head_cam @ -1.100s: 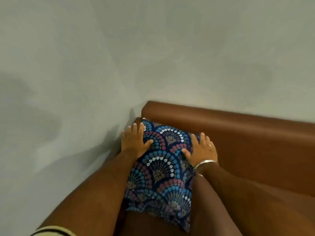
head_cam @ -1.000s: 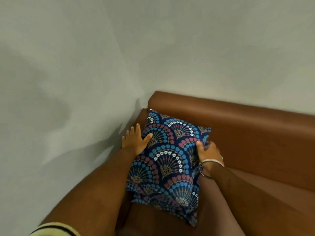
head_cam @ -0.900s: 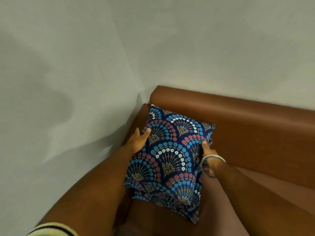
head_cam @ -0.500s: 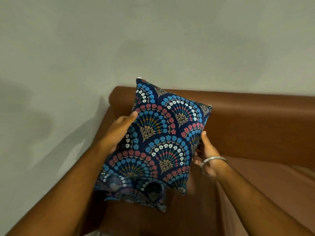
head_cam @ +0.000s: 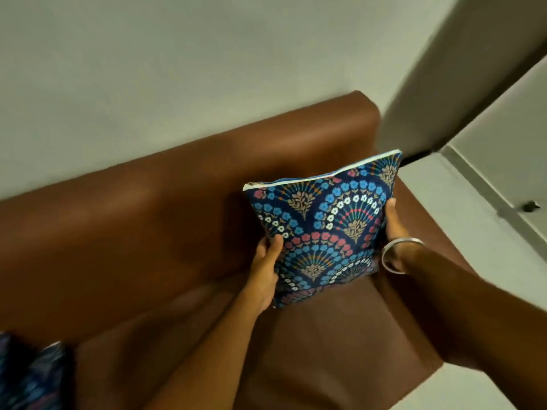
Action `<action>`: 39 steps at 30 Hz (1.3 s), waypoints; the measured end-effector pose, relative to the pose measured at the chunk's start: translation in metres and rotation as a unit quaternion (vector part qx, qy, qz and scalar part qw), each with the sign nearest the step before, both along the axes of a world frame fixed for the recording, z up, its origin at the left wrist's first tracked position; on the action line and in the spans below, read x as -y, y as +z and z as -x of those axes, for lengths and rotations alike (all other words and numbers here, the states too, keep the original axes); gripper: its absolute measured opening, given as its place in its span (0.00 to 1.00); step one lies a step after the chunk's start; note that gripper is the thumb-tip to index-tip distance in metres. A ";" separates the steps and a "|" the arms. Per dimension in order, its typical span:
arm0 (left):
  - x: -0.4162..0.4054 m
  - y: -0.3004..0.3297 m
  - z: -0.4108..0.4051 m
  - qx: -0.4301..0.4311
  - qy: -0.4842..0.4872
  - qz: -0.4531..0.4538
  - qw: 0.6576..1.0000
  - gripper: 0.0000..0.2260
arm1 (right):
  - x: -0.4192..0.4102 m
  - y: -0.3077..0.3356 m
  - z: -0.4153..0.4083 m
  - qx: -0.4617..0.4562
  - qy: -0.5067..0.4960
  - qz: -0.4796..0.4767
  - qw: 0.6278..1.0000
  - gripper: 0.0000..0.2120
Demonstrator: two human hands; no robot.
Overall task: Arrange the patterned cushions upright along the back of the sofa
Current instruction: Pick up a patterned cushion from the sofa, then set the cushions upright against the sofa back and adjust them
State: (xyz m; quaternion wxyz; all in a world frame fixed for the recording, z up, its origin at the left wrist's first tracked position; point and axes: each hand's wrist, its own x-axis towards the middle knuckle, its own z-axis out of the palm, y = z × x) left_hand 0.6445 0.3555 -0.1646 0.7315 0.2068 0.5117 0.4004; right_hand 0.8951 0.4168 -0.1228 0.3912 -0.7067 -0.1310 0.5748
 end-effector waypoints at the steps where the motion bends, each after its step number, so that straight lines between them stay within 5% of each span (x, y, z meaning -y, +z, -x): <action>1: -0.017 -0.011 -0.029 0.010 -0.018 -0.002 1.000 0.53 | -0.016 -0.009 -0.022 0.010 -0.005 -0.009 1.000 0.32; 7: -0.056 -0.061 -0.112 -0.042 0.064 0.002 0.997 0.45 | -0.037 -0.056 -0.072 0.027 0.060 -0.026 0.998 0.35; 11: -0.022 -0.064 -0.050 -0.104 -0.030 -0.024 0.994 0.46 | 0.023 -0.074 -0.037 0.134 0.003 -0.051 0.990 0.32; 14: 0.034 -0.057 0.047 -0.222 -0.034 0.006 0.974 0.44 | 0.094 -0.081 0.046 0.176 0.103 0.000 0.979 0.31; 17: 0.122 -0.038 0.173 -0.381 -0.018 0.040 0.923 0.43 | 0.159 -0.081 0.174 0.088 0.272 0.022 0.958 0.31; 21: 0.248 0.009 0.345 -0.570 0.037 0.111 0.813 0.38 | 0.225 -0.067 0.348 -0.036 0.402 0.055 0.913 0.26; 24: 0.322 0.035 0.466 -0.657 0.104 0.172 0.727 0.35 | 0.257 -0.050 0.461 -0.085 0.463 0.087 0.878 0.25; 26: 0.354 0.035 0.536 -0.667 0.133 0.218 0.699 0.32 | 0.268 -0.048 0.524 -0.068 0.490 0.100 0.863 0.27; 29: 0.374 0.024 0.604 -0.564 0.205 0.196 0.776 0.17 | 0.269 -0.052 0.597 -0.069 0.461 0.154 0.871 0.32; 32: 0.365 0.013 0.634 -0.392 0.265 0.224 0.852 0.30 | 0.262 -0.060 0.636 -0.070 0.413 0.251 0.873 0.46; 36: 0.363 0.033 0.626 -0.348 0.291 0.190 0.871 0.42 | 0.267 -0.034 0.631 -0.085 0.435 0.214 0.870 0.54; 39: 0.369 0.070 0.583 -0.328 0.315 0.135 0.880 0.44 | 0.269 -0.007 0.583 -0.111 0.419 0.118 0.893 0.40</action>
